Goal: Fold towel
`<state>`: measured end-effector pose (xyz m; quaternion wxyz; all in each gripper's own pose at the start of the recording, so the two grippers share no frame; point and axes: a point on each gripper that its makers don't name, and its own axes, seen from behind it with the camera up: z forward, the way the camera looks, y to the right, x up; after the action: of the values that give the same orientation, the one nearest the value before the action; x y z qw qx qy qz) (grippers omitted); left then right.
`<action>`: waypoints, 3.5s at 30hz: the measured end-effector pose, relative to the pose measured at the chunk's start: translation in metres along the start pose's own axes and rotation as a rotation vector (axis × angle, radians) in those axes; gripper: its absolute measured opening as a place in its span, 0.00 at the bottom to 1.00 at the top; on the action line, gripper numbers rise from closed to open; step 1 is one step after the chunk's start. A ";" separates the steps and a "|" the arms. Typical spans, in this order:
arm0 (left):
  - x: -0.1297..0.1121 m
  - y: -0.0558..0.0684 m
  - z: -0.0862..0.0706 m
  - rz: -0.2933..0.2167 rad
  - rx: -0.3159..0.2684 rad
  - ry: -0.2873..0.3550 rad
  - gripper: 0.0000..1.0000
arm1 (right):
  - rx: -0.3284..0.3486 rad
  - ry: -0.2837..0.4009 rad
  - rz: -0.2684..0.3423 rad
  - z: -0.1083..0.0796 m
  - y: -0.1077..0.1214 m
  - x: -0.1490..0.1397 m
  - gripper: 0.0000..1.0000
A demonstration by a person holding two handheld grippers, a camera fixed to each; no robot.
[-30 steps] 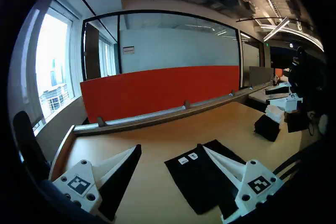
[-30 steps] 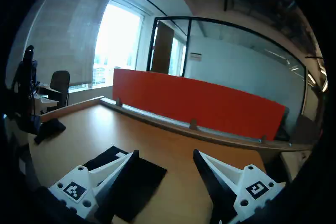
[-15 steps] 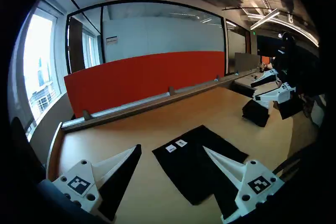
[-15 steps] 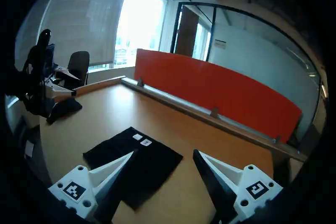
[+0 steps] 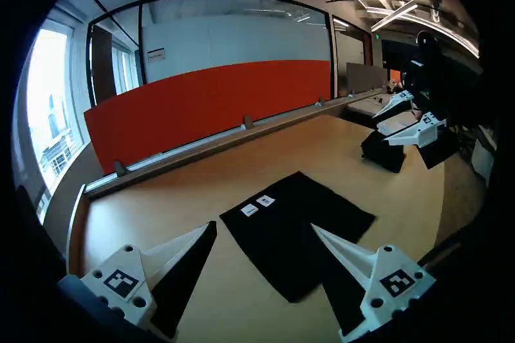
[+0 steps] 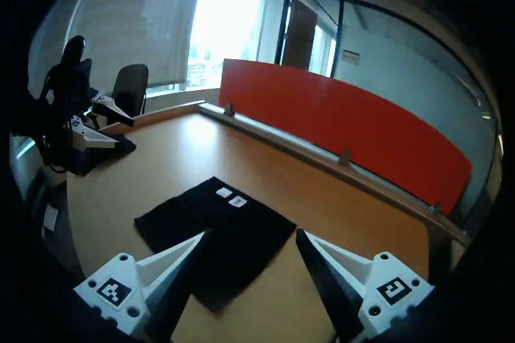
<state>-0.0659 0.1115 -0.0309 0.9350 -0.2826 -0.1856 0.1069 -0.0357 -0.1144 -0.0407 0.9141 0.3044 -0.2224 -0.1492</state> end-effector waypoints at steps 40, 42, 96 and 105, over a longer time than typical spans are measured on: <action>-0.154 0.052 0.062 0.001 -0.108 -0.247 0.97 | 0.108 -0.215 -0.011 0.063 -0.059 -0.156 1.00; -0.161 0.055 0.064 0.002 -0.115 -0.262 0.97 | 0.114 -0.229 -0.014 0.064 -0.062 -0.164 1.00; -0.210 0.077 0.074 -0.004 -0.136 -0.460 0.20 | 0.202 -0.341 0.037 0.067 -0.077 -0.213 0.20; -0.208 0.077 0.074 -0.028 -0.117 -0.477 0.08 | 0.208 -0.316 0.029 0.067 -0.081 -0.204 0.16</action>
<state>-0.2921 0.1469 -0.0773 0.8483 -0.3004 -0.4107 0.1467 -0.2549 -0.1265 -0.1082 0.8335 0.3666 -0.3820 -0.1580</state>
